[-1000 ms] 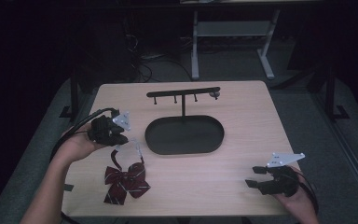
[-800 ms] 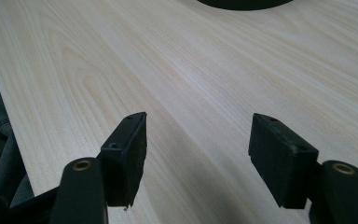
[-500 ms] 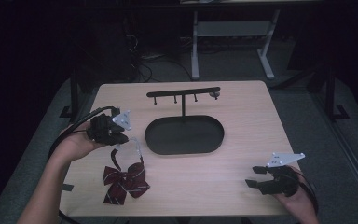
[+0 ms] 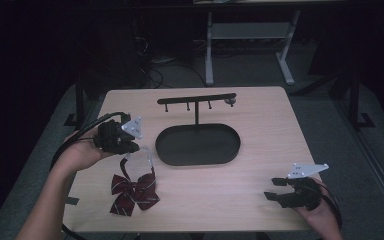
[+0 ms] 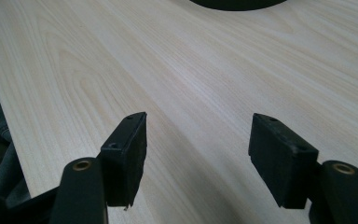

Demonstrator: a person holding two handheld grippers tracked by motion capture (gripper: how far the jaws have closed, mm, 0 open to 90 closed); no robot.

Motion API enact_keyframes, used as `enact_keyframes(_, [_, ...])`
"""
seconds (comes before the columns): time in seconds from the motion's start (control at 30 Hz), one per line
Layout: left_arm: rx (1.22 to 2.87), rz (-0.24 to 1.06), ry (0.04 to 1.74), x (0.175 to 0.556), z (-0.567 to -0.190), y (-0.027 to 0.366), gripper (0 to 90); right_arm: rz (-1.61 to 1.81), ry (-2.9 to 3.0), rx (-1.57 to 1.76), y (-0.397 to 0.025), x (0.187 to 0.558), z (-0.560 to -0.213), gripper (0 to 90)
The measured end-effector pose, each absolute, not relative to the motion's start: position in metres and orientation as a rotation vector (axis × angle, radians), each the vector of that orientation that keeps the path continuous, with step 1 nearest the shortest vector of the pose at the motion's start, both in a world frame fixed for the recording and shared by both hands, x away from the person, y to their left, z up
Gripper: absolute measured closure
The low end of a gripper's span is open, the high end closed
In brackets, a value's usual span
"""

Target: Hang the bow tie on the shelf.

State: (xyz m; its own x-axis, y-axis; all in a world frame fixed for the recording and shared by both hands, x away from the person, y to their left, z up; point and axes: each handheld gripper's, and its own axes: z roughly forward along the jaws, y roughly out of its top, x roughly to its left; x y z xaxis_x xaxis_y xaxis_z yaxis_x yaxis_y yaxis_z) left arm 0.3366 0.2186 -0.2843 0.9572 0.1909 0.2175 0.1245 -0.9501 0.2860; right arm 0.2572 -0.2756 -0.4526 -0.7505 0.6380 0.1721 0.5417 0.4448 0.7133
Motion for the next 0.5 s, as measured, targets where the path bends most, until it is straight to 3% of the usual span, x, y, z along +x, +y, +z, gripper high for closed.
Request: enact_keyframes(0.5, [2.835, 0.376, 0.195, 0.334, -0.268, 0.212, 88.6, 1.199, 2.563, 1.059, -0.278, 0.258, -0.453, 36.5])
